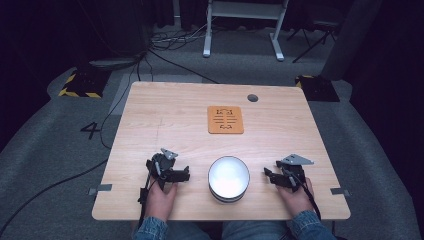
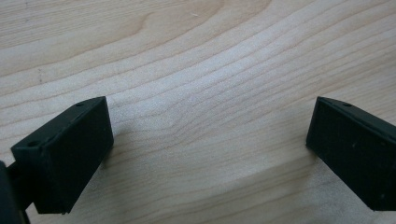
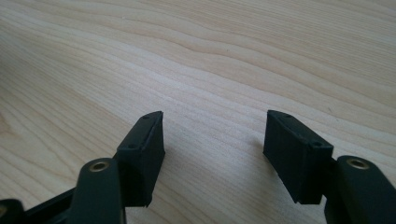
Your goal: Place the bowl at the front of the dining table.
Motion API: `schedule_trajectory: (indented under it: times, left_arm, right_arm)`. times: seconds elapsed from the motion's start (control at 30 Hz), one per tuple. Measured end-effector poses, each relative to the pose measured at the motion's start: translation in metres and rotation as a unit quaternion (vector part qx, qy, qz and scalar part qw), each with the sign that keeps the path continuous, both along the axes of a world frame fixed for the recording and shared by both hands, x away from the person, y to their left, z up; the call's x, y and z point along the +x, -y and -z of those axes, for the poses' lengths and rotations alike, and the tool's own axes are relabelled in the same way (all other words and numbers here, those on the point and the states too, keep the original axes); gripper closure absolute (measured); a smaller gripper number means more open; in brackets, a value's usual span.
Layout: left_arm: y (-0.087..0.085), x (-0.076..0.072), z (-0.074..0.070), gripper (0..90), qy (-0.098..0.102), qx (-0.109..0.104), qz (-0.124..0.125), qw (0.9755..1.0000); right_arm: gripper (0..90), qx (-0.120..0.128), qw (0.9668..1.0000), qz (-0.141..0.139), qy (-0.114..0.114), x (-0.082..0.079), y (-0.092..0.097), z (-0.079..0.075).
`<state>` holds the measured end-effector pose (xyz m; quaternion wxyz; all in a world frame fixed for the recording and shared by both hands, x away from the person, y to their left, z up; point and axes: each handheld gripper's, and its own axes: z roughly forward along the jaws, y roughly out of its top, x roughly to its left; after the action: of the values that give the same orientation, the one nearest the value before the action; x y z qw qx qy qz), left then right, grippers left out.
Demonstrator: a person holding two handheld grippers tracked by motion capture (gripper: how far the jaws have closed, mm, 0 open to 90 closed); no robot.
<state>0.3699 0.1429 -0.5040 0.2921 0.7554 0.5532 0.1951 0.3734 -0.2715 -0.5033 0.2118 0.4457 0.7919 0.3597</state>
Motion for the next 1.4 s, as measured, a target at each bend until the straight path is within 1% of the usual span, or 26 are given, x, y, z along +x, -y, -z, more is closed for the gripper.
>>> schedule_trajectory:
  times: [0.13, 0.17, 0.33, 0.67, 0.7, 0.73, 0.77, 0.8, 0.83, 0.87, 0.9, 0.93, 0.97, 1.0, 1.03, 1.07, 1.1, 1.13, 1.17, 1.2, 1.23, 1.27, 1.33, 1.37, 1.4]
  left_arm:
    - [0.000, 0.000, 0.000, 0.7, 0.000, 0.000, 0.000, 1.0000]
    - [0.000, 0.000, 0.000, 0.7, 0.000, 0.000, 0.000, 1.0000]
    - [0.000, 0.000, 0.000, 0.7, 0.001, 0.000, 0.000, 1.0000]
    - [0.000, 0.000, 0.000, 0.7, 0.001, 0.000, 0.000, 1.0000]
    - [0.000, 0.000, 0.000, 0.7, 0.001, 0.000, 0.000, 1.0000]
    - [0.000, 0.000, 0.000, 0.7, 0.001, 0.000, 0.000, 1.0000]
    - [0.000, 0.000, 0.000, 0.7, 0.001, -0.001, 0.000, 1.0000]
    - [0.000, 0.000, 0.000, 0.7, 0.001, 0.000, 0.000, 1.0000]
    - [0.000, 0.000, 0.000, 0.7, 0.001, 0.000, 0.000, 1.0000]
    - [0.000, 0.000, 0.000, 0.7, 0.001, 0.000, 0.000, 1.0000]
    - [0.000, 0.000, 0.000, 0.7, 0.001, 0.000, 0.000, 1.0000]
    - [0.000, 0.000, 0.000, 0.7, 0.001, -0.001, 0.000, 1.0000]
    - [0.000, 0.000, 0.000, 0.7, 0.001, -0.001, 0.000, 1.0000]
    - [0.000, 0.000, 0.000, 0.7, 0.001, -0.001, 0.000, 1.0000]
    - [0.000, 0.000, 0.000, 0.7, 0.001, 0.000, 0.000, 1.0000]
    - [0.000, 0.000, 0.000, 0.7, 0.001, 0.000, 0.000, 1.0000]
    - [0.000, 0.000, 0.000, 0.7, 0.001, 0.000, 0.000, 1.0000]
    - [0.000, 0.000, 0.000, 0.7, 0.001, -0.001, 0.000, 1.0000]
    - [0.000, 0.000, 0.000, 0.7, 0.001, 0.000, 0.000, 1.0000]
    - [0.000, 0.000, 0.000, 0.7, 0.001, -0.001, 0.000, 1.0000]
    - [0.000, 0.000, 0.000, 0.7, 0.001, -0.001, 0.000, 1.0000]
    - [0.000, 0.000, 0.000, 0.7, 0.001, -0.001, 0.000, 1.0000]
    - [0.000, 0.000, 0.000, 0.7, 0.001, 0.000, 0.000, 1.0000]
    - [0.000, 0.000, 0.000, 0.7, 0.001, 0.000, 0.000, 1.0000]
    - [0.000, 0.000, 0.000, 0.7, 0.001, 0.000, 0.000, 1.0000]
  right_arm:
    - [40.0, -0.001, 1.0000, 0.003, 0.000, 0.001, -0.001, 0.000]
    - [40.3, 0.006, 1.0000, 0.003, 0.001, 0.001, -0.002, 0.000]
    - [40.5, 0.006, 1.0000, 0.004, 0.000, 0.001, -0.003, 0.000]
    - [40.4, -0.001, 1.0000, 0.000, 0.000, 0.003, -0.002, -0.001]
    - [40.4, 0.000, 1.0000, 0.005, -0.005, 0.003, -0.003, -0.001]
    - [40.4, 0.000, 1.0000, 0.005, -0.005, 0.003, -0.003, -0.001]
    - [43.5, -0.004, 0.9998, 0.011, -0.017, 0.003, -0.005, -0.004]
    - [44.7, -0.009, 0.9998, 0.006, -0.017, 0.004, -0.005, -0.005]
    - [44.7, -0.009, 0.9998, 0.006, -0.017, 0.004, -0.005, -0.005]
    - [46.8, -0.022, 0.9993, 0.006, -0.029, 0.003, -0.008, -0.009]
    - [46.8, -0.022, 0.9993, 0.006, -0.029, 0.003, -0.008, -0.009]
    - [48.1, -0.017, 0.9991, 0.000, -0.037, 0.003, -0.010, -0.014]
    - [48.1, -0.017, 0.9991, 0.000, -0.037, 0.003, -0.010, -0.014]
    - [48.5, -0.018, 0.9990, -0.008, -0.041, 0.003, -0.009, -0.017]
    - [48.5, -0.018, 0.9987, -0.016, -0.046, 0.003, -0.010, -0.025]
    - [48.6, -0.015, 0.9986, -0.020, -0.046, 0.002, -0.010, -0.029]
    - [48.6, -0.015, 0.9986, -0.020, -0.046, 0.002, -0.010, -0.029]
    - [48.4, -0.012, 0.9984, -0.023, -0.051, 0.002, -0.010, -0.038]
    - [48.2, -0.011, 0.9982, -0.027, -0.052, 0.002, -0.010, -0.041]
    - [48.3, -0.004, 0.9980, -0.028, -0.056, 0.002, -0.010, -0.045]
    - [48.3, -0.004, 0.9980, -0.028, -0.056, 0.002, -0.010, -0.045]
    - [48.7, -0.004, 0.9976, -0.035, -0.059, 0.002, -0.011, -0.053]
    - [48.7, -0.006, 0.9975, -0.040, -0.057, 0.001, -0.013, -0.061]
    - [48.7, -0.006, 0.9975, -0.040, -0.057, 0.001, -0.013, -0.061]
    - [48.8, -0.009, 0.9973, -0.044, -0.058, 0.001, -0.016, -0.069]
